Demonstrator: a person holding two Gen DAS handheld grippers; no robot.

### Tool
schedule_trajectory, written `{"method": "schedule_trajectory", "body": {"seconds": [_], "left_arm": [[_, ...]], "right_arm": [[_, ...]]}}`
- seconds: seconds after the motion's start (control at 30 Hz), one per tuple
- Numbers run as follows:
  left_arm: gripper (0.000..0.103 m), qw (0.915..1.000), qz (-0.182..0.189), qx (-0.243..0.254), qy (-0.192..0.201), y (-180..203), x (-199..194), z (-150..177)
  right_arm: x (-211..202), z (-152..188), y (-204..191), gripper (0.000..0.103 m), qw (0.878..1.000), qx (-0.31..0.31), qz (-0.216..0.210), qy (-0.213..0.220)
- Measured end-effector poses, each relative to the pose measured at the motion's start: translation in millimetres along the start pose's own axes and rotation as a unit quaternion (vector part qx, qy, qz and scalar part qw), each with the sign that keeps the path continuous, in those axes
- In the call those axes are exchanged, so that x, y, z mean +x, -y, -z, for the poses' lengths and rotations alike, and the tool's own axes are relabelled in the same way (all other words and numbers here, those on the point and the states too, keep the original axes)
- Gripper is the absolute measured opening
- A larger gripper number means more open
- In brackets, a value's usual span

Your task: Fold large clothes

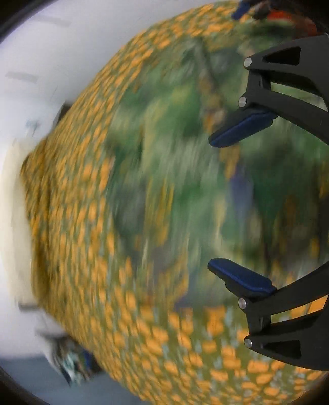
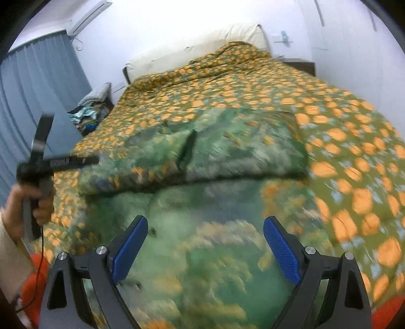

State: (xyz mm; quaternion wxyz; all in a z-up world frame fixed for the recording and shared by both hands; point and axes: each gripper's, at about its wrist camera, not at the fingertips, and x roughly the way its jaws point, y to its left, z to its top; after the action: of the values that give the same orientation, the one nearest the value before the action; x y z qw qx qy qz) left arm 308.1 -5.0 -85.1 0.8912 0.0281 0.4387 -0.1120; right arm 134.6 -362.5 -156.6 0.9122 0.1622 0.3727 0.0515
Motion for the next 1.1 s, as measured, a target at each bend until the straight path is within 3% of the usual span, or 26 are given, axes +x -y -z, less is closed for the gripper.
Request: {"method": "schedule_trajectory", "body": {"seconds": [0.1, 0.17, 0.2, 0.27, 0.33, 0.43, 0.5, 0.6, 0.7, 0.83, 0.9, 0.97, 1.03, 1.1], "left_arm": [[0.09, 0.9987, -0.043, -0.025, 0.009, -37, 22, 2], [0.089, 0.9933, -0.107, -0.03, -0.031, -57, 53, 10], [0.089, 0.9894, -0.118, -0.06, -0.059, -76, 73, 19], [0.089, 0.9853, -0.103, -0.114, -0.075, -97, 86, 30], [0.094, 0.9837, -0.078, -0.148, -0.064, -108, 84, 35], [0.094, 0.9869, -0.084, -0.124, -0.06, -102, 75, 35], [0.093, 0.99, -0.09, -0.1, -0.043, -90, 63, 33], [0.093, 0.9937, -0.076, -0.078, -0.027, -81, 48, 33], [0.093, 0.996, -0.055, -0.066, -0.023, -72, 39, 36], [0.094, 0.9988, -0.032, -0.036, 0.006, -54, 25, 29], [0.097, 0.9992, -0.035, -0.013, 0.012, -41, 30, 24], [0.097, 0.9991, -0.042, -0.001, 0.004, -32, 43, 23], [0.097, 0.9982, -0.051, 0.011, -0.028, -22, 70, 27], [0.097, 0.9947, -0.082, 0.035, -0.051, -13, 92, 33]], "right_arm": [[31, -42, -16, 0.092, 0.998, -0.01, -0.053, -0.027], [54, -65, -24, 0.092, 0.998, -0.012, -0.054, -0.04], [64, -74, -29, 0.092, 0.998, -0.018, -0.049, -0.043], [86, -90, -45, 0.092, 0.997, -0.04, -0.051, -0.047], [106, -99, -60, 0.092, 0.994, -0.055, -0.083, -0.055], [139, -97, -71, 0.092, 0.986, -0.055, -0.132, -0.081], [175, -88, -73, 0.091, 0.979, -0.041, -0.154, -0.129], [229, -69, -67, 0.091, 0.973, -0.028, -0.098, -0.205], [225, -74, -75, 0.091, 0.977, -0.048, -0.088, -0.189], [178, -101, -62, 0.09, 0.983, -0.047, -0.105, -0.143], [157, -113, -45, 0.091, 0.989, -0.065, -0.061, -0.117], [154, -119, -23, 0.091, 0.99, -0.074, 0.009, -0.118], [165, -115, 0, 0.091, 0.988, -0.052, 0.048, -0.141], [190, -99, 18, 0.092, 0.98, -0.021, 0.055, -0.189]]}}
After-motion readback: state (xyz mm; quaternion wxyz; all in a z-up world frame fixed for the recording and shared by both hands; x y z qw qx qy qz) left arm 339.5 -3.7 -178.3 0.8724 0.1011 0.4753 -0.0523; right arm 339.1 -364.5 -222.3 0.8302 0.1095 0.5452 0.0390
